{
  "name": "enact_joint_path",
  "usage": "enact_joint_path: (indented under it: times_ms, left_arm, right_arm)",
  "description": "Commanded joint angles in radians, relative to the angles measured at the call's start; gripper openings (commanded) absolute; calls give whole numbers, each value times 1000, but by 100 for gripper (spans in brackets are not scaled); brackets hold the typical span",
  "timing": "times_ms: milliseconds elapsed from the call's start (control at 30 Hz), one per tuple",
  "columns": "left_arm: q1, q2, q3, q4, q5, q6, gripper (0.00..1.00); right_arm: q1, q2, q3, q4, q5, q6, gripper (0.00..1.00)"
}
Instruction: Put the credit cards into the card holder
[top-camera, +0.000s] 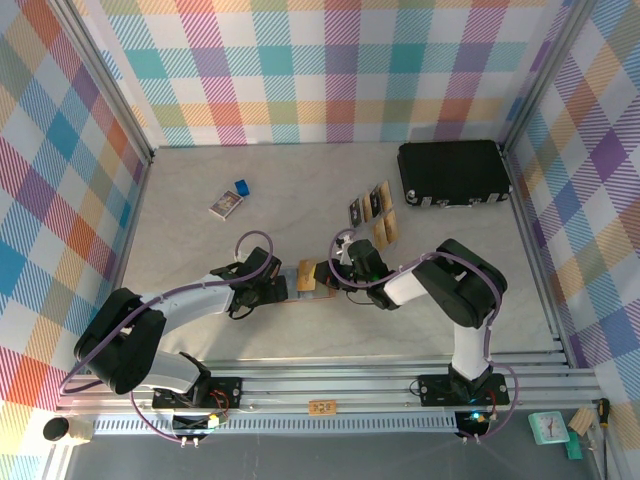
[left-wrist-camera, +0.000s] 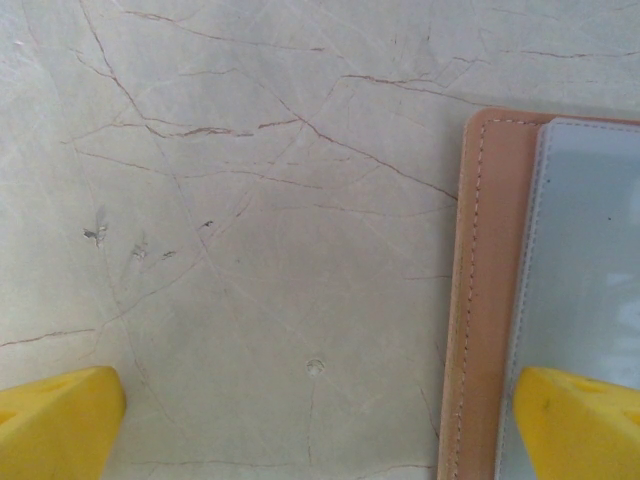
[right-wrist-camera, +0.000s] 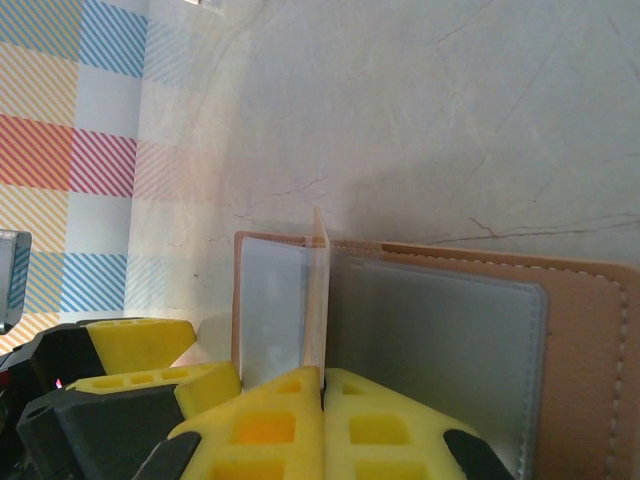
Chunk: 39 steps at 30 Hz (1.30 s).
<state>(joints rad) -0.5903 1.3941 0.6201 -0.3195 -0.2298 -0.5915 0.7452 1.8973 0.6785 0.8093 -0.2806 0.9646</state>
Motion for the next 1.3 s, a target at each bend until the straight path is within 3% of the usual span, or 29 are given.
enact_joint_path:
  times_ms: [0, 1267]
  left_arm:
    - [8, 8, -13, -60, -15, -16, 100]
    - [7, 13, -13, -59, -14, -14, 100]
  right_arm:
    - [9, 22, -17, 36, -14, 11, 0]
    - [22, 49, -80, 84, -25, 37, 0]
